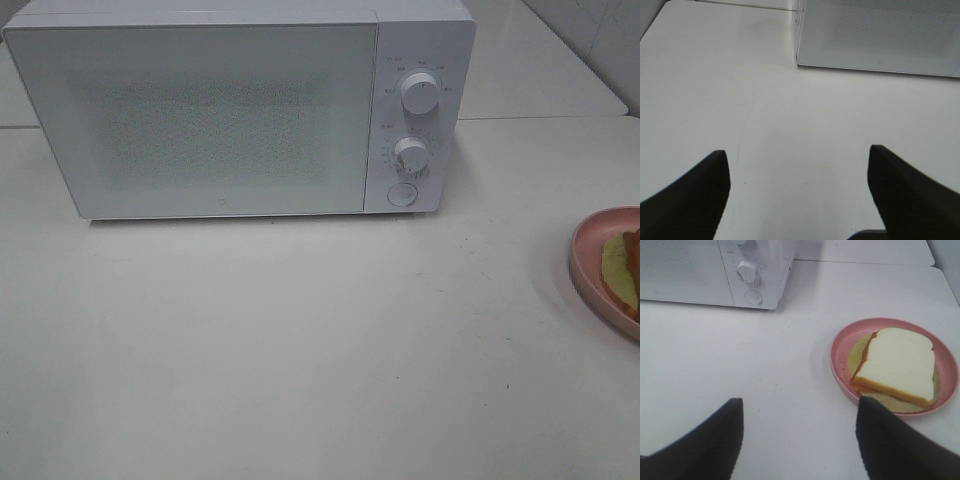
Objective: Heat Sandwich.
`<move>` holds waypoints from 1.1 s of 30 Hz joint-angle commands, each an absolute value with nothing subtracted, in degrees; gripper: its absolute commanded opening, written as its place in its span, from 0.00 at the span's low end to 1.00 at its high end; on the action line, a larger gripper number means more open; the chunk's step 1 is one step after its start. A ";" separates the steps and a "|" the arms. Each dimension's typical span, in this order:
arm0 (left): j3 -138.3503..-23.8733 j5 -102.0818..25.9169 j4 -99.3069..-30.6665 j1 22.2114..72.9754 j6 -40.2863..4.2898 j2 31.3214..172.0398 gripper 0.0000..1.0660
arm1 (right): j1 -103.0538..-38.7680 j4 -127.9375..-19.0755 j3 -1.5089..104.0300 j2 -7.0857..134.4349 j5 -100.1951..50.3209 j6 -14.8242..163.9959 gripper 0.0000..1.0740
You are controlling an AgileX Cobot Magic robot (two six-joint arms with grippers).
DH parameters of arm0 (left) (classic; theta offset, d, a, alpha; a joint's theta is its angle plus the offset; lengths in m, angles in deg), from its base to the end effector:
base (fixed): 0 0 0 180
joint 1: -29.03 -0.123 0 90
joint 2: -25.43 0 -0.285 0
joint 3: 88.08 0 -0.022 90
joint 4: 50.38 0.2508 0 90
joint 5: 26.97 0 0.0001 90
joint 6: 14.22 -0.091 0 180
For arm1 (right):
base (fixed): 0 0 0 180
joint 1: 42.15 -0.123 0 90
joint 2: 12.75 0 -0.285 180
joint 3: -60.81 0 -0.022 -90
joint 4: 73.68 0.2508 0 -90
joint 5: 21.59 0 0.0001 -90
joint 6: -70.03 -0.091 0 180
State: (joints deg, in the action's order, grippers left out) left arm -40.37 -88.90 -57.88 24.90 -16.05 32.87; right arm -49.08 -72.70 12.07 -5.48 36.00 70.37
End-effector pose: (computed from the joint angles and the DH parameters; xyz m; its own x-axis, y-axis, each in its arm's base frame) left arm -0.0080 -0.0111 0.2803 -0.4516 -0.0624 -0.8900 0.0174 0.9967 -0.0787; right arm -0.0038 0.0009 0.2810 -0.3978 -0.0451 -0.9164 -0.1325 0.9911 0.0087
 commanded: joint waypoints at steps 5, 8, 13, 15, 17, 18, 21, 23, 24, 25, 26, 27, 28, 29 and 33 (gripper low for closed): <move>-40.26 -88.04 -58.00 24.73 -15.71 31.78 0.68 | -49.02 -72.99 11.96 -6.74 35.48 70.37 0.60; -40.26 -88.04 -58.00 24.73 -15.71 31.78 0.68 | -49.02 -72.99 11.96 -6.74 35.48 70.37 0.60; -40.26 -88.04 -58.00 24.73 -15.71 31.78 0.68 | -49.02 -72.99 11.96 -6.74 35.48 70.37 0.60; -40.26 -88.04 -58.00 24.73 -15.71 31.78 0.68 | -49.02 -72.99 11.96 -6.74 35.48 70.37 0.60; -40.26 -88.04 -58.00 24.73 -15.71 31.78 0.68 | -49.02 -72.99 11.96 -6.74 35.48 70.37 0.60; -40.26 -88.04 -58.00 24.73 -15.71 31.78 0.68 | -49.02 -72.99 11.96 -6.74 35.48 70.37 0.60; -40.26 -88.04 -58.00 24.73 -15.71 31.78 0.68 | -49.02 -72.99 11.96 -6.74 35.48 70.37 0.60; -40.26 -88.04 -58.00 24.73 -15.71 31.78 0.68 | -49.02 -72.99 11.96 -6.74 35.48 70.37 0.60; -40.26 -88.04 -58.00 24.73 -15.71 31.78 0.68 | -49.02 -72.99 11.96 -6.74 35.48 70.37 0.60; -40.26 -88.04 -58.00 24.73 -15.71 31.78 0.68 | -49.02 -72.99 11.96 -6.74 35.48 70.37 0.60; -40.26 -88.04 -58.00 24.73 -15.71 31.78 0.68 | -49.02 -72.99 11.96 -6.74 35.48 70.37 0.60; -40.26 -88.04 -58.00 24.73 -15.71 31.78 0.68 | -49.02 -72.99 11.96 -6.74 35.48 70.37 0.60; -40.26 -88.04 -58.00 24.73 -15.71 31.78 0.68 | -49.02 -72.99 11.96 -6.74 35.48 70.37 0.60; -40.26 -88.04 -58.00 24.73 -15.71 31.78 0.68 | -49.02 -72.99 11.96 -6.74 35.48 70.37 0.60; -40.26 -88.04 -58.00 24.73 -15.71 31.78 0.68 | -49.02 -72.99 11.96 -6.74 35.48 70.37 0.60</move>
